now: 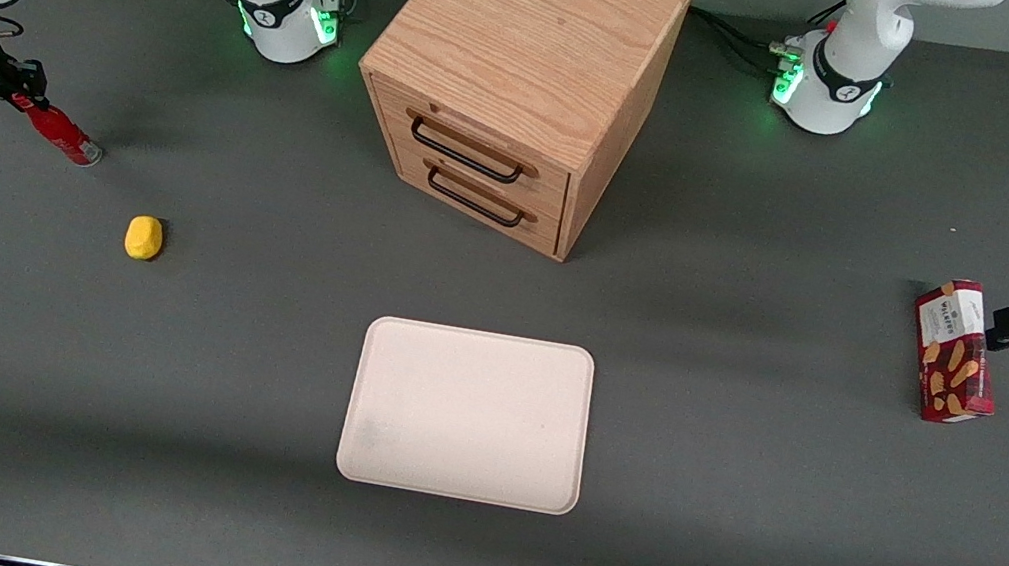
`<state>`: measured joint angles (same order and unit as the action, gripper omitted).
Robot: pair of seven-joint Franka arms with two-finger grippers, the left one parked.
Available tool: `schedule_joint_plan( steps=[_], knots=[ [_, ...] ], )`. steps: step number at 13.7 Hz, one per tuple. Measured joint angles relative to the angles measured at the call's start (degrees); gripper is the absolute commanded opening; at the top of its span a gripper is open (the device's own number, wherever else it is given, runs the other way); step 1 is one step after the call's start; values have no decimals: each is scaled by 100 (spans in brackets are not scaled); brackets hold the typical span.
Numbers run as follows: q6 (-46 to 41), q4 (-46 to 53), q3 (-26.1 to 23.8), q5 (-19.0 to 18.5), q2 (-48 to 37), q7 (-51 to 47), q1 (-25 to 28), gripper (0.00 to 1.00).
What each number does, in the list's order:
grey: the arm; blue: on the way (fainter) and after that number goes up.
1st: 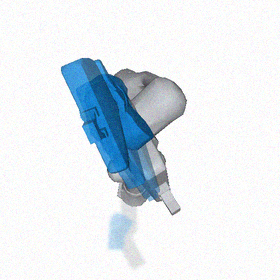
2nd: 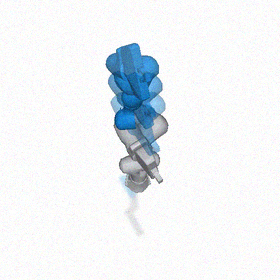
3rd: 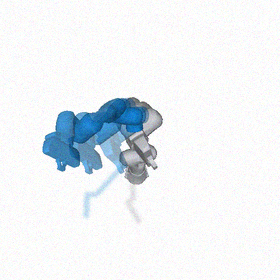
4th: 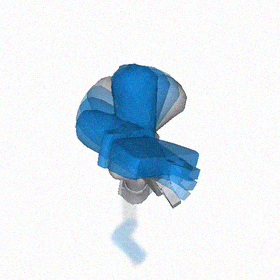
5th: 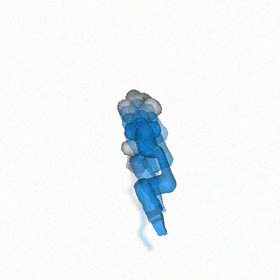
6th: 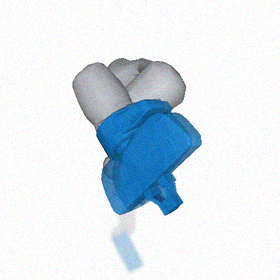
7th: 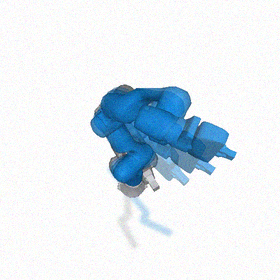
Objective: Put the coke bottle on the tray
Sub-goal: 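Close the right gripper on the bottle and lift it off the table, then carry the red bottle with the right gripper toward the white tray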
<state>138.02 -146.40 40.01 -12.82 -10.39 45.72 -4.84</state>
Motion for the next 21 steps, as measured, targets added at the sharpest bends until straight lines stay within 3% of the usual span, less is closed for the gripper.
schedule_joint_plan(
  steps=[6,12,21],
  knots=[
    [-310,302,-160,4,-12,9,1,0],
    [-2578,2158,-878,279,-67,9,5,0],
    [-5586,5100,-1272,403,-85,9,5,0]
  ],
)
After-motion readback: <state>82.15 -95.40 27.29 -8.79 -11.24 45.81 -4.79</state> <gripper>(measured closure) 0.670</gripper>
